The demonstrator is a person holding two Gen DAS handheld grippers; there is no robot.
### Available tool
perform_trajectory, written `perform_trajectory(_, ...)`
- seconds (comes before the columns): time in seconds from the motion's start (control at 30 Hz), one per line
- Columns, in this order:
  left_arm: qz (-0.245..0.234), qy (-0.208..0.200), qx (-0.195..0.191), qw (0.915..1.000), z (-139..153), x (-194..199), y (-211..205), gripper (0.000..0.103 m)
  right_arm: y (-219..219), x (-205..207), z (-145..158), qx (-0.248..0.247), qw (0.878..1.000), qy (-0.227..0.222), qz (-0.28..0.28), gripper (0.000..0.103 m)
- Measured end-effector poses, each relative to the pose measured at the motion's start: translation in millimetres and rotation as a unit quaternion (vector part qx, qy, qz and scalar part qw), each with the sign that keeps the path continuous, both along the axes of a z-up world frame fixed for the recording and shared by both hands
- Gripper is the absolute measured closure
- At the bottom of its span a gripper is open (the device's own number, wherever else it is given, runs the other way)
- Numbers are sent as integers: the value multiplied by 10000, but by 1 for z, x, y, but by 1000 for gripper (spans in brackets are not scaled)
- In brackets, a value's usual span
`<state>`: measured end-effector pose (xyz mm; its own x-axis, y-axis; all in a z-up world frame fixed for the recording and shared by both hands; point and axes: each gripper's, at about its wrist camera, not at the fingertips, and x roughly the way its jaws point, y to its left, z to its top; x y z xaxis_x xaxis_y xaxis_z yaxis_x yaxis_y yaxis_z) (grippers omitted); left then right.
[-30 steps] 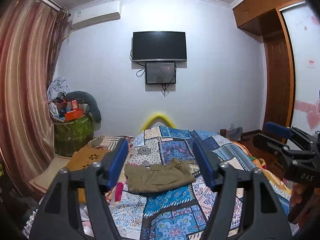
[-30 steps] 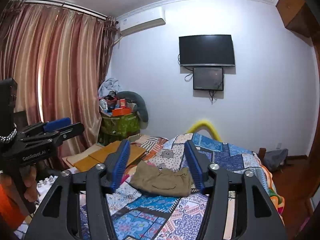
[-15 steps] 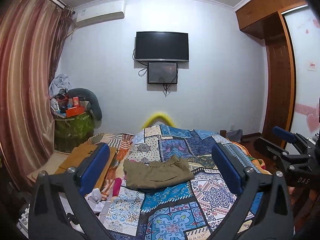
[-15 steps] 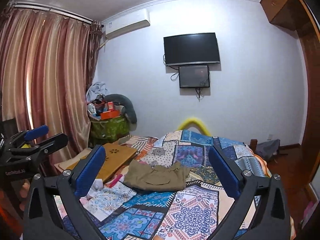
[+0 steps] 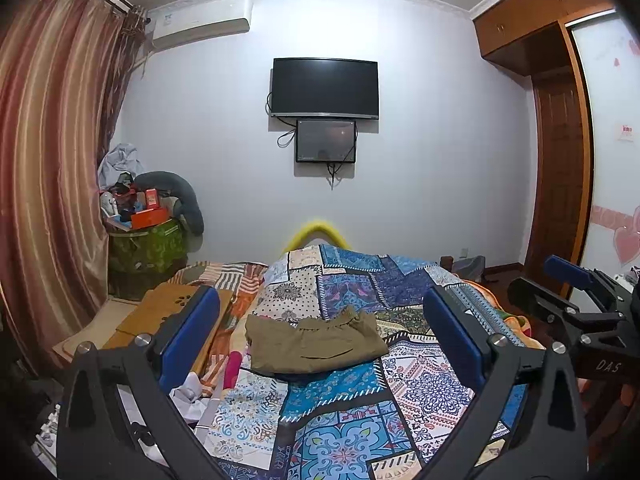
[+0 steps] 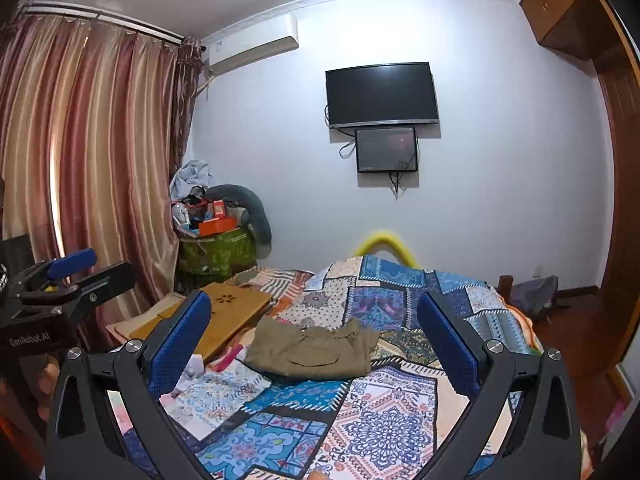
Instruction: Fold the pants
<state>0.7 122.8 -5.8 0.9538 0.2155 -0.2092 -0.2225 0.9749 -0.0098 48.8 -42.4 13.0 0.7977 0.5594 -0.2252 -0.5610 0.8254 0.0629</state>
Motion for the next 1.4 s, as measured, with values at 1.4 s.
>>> perform_trajectory(1.4, -284, 57, 27, 9996, -3, 3, -10, 0, -7, -2, 5, -4, 10000, 49, -62, 1)
